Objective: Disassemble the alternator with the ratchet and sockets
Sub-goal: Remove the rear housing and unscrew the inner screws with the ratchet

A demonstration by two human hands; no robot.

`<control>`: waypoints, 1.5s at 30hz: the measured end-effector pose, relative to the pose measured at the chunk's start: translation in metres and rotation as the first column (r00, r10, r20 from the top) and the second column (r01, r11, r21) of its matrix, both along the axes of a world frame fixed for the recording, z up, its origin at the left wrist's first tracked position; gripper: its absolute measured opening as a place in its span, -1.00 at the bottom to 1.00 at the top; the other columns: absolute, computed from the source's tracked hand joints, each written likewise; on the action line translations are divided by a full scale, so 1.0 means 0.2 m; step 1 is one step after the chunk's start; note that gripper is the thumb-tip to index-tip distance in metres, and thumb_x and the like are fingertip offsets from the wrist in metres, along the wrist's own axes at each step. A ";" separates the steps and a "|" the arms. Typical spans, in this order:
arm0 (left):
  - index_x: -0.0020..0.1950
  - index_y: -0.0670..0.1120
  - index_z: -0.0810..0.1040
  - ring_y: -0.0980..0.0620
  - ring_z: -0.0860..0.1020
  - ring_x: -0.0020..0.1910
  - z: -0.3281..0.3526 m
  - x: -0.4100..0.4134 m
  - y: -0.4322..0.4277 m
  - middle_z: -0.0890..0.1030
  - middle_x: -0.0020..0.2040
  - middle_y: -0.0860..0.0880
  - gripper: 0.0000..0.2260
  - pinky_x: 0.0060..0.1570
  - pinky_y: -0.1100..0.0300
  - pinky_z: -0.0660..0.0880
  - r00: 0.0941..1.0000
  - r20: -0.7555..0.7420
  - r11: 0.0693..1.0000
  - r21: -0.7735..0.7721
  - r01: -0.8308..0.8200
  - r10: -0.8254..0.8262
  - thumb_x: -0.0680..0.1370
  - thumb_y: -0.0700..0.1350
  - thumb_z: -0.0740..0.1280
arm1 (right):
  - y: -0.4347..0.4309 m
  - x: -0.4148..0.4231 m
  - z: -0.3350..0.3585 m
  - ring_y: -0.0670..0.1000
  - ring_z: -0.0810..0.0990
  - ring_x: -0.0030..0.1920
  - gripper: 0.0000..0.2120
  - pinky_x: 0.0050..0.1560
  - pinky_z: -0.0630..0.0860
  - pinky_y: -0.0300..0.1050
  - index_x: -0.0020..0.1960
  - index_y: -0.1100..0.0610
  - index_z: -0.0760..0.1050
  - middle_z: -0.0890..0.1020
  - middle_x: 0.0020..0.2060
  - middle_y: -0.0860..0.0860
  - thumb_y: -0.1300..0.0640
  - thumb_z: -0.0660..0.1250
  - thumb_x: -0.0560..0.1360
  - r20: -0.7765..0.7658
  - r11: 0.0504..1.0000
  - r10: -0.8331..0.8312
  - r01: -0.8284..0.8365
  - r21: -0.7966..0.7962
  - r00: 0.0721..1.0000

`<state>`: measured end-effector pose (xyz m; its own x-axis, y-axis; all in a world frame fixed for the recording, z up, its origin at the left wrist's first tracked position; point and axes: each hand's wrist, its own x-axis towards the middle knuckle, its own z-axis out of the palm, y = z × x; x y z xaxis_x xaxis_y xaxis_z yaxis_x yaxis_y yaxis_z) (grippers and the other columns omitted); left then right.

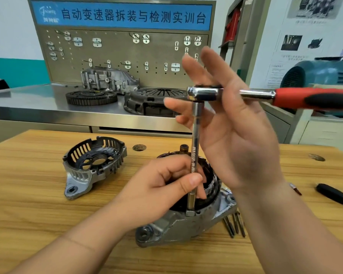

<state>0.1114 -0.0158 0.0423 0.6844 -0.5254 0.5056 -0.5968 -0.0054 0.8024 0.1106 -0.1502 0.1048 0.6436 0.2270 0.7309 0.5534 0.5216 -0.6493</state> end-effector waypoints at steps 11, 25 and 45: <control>-0.13 -0.12 0.60 0.17 0.63 -0.22 0.01 0.00 0.00 0.68 -0.24 0.02 -0.90 -0.13 0.33 0.51 1.000 -0.010 1.000 0.003 -0.025 0.025 0.52 -0.17 0.30 | -0.05 0.09 0.03 0.06 0.55 0.21 -0.77 0.05 0.40 -0.16 0.23 0.33 0.42 0.54 0.21 0.12 0.27 0.17 0.61 0.222 0.811 -0.336 0.401 -0.427 0.915; -0.15 -0.05 0.63 0.14 0.65 -0.22 0.01 -0.01 0.00 0.69 -0.25 0.04 -0.93 -0.14 0.32 0.53 0.996 -0.018 0.996 0.025 -0.081 0.082 0.49 -0.11 0.35 | -0.13 0.12 -0.02 0.25 0.51 0.23 -0.70 -0.30 0.23 -0.13 0.31 0.37 0.40 0.53 0.15 0.27 0.31 0.11 0.62 -0.013 0.811 -0.419 0.368 -0.455 0.908; -0.07 -0.13 0.63 0.03 0.67 -0.14 0.01 -0.03 -0.01 0.71 -0.15 -0.04 -0.79 -0.05 0.13 0.60 0.997 0.002 0.997 0.039 -0.074 0.074 0.47 -0.02 0.30 | 0.00 -0.01 -0.08 0.07 0.68 -0.14 -0.55 -0.11 0.55 -0.08 0.33 -0.07 0.39 0.69 0.02 0.03 -0.17 -0.01 0.54 -0.050 0.999 0.050 -0.051 0.000 0.997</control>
<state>0.1062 -0.0176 0.0439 0.7218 -0.4926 0.4862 -0.5940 -0.0804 0.8004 0.1091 -0.1499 0.0891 0.6667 0.2611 0.6981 0.4935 0.5472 -0.6761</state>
